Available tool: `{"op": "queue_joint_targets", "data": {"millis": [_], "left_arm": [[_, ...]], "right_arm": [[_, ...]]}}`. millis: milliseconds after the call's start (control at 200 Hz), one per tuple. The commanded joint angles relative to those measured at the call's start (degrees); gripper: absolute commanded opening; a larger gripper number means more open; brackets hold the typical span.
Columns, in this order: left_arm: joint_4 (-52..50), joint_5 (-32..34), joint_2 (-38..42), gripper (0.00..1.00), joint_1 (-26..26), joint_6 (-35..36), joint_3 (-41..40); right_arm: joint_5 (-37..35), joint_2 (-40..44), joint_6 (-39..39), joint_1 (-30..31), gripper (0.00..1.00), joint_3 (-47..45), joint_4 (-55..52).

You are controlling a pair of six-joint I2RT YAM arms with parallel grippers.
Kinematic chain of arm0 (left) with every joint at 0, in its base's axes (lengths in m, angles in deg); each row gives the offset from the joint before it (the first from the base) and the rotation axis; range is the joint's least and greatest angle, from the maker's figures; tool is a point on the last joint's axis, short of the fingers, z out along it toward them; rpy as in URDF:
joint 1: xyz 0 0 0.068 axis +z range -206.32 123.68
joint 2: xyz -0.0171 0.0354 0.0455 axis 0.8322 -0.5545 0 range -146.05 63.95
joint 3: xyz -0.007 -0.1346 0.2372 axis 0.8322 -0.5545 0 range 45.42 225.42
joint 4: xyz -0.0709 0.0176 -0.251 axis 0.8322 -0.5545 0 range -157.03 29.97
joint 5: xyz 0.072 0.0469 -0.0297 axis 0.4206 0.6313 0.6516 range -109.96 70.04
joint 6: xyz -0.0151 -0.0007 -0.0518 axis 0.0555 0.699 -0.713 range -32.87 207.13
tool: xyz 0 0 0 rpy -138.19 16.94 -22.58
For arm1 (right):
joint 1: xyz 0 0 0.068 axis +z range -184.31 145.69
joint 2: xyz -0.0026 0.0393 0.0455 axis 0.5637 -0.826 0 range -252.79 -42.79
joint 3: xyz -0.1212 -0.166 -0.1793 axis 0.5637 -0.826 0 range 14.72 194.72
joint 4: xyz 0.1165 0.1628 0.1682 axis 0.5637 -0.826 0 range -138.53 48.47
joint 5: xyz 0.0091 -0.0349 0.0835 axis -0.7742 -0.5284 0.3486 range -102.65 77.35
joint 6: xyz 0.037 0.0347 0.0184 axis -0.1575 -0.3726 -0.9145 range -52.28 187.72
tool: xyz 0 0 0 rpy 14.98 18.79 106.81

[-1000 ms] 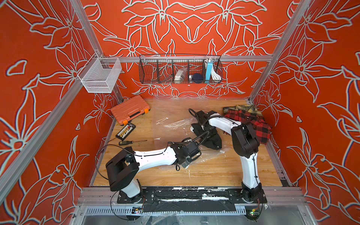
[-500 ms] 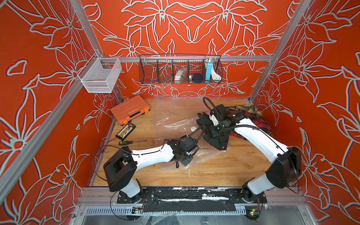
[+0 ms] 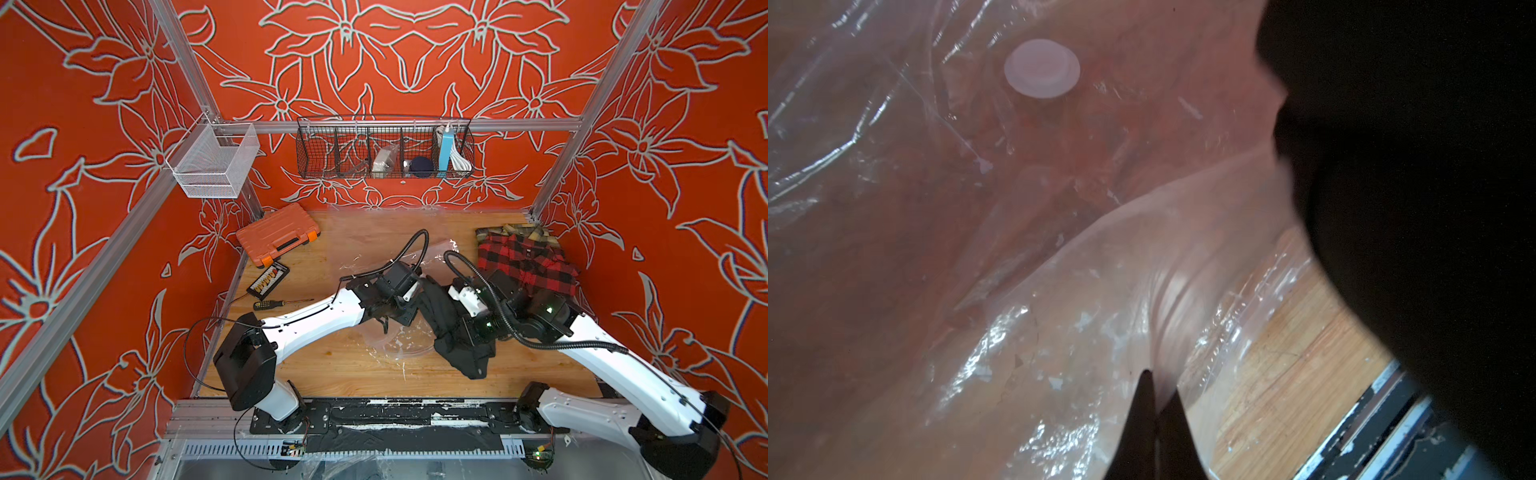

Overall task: Place the folded shirt into the vacuum bag
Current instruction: Open the vacuum bag at the center of the board, then place the shirt in the vacuum bag.

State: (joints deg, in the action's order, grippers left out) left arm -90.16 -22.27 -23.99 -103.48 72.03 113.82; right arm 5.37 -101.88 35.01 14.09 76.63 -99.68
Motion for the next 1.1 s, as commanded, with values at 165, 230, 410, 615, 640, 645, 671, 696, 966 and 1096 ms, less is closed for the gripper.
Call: {"op": "queue_joint_targets", "data": {"millis": [165,230,410,615,640,645,671,696,966,1096], "left_arm": [[-1.00,-2.35,0.74,0.00,0.75,-2.33,5.29],[-1.40,-2.39,1.48,0.00,0.74,-2.39,5.76],[-1.23,-2.87,3.18,0.00,0.75,-2.88,8.66],[-0.15,-4.46,4.38,0.00,0.51,-3.44,10.01],[0.18,-4.46,4.64,0.00,0.34,-3.56,9.85],[0.26,-4.46,4.76,0.00,0.32,-3.59,9.79],[0.65,-4.38,5.07,0.00,0.16,-3.66,9.56],[1.04,-4.45,5.35,0.00,0.09,-3.76,9.25],[3.02,-4.57,5.21,0.00,0.05,-3.96,6.67],[4.49,-5.66,4.74,0.00,0.05,-4.52,6.42]], "right_arm": [[-1.69,-3.79,-5.69,5.60,0.00,-8.41,14.76],[-4.42,-6.01,-4.67,5.59,0.00,-10.82,14.18],[-10.98,-9.99,-3.60,5.39,0.00,-16.10,10.50],[-15.99,-12.15,-1.40,5.39,0.00,-14.87,5.89],[-16.02,-12.63,-1.09,5.45,0.00,-14.32,5.21],[-16.01,-12.67,-1.02,5.46,0.00,-14.21,5.09],[-15.80,-12.90,-0.52,5.57,0.00,-13.69,4.82],[-14.95,-12.56,0.25,5.66,0.00,-13.22,4.83],[0.59,-0.03,7.05,6.76,0.00,-9.31,9.17],[5.24,-1.43,9.29,7.41,0.00,-7.32,11.27]]}}
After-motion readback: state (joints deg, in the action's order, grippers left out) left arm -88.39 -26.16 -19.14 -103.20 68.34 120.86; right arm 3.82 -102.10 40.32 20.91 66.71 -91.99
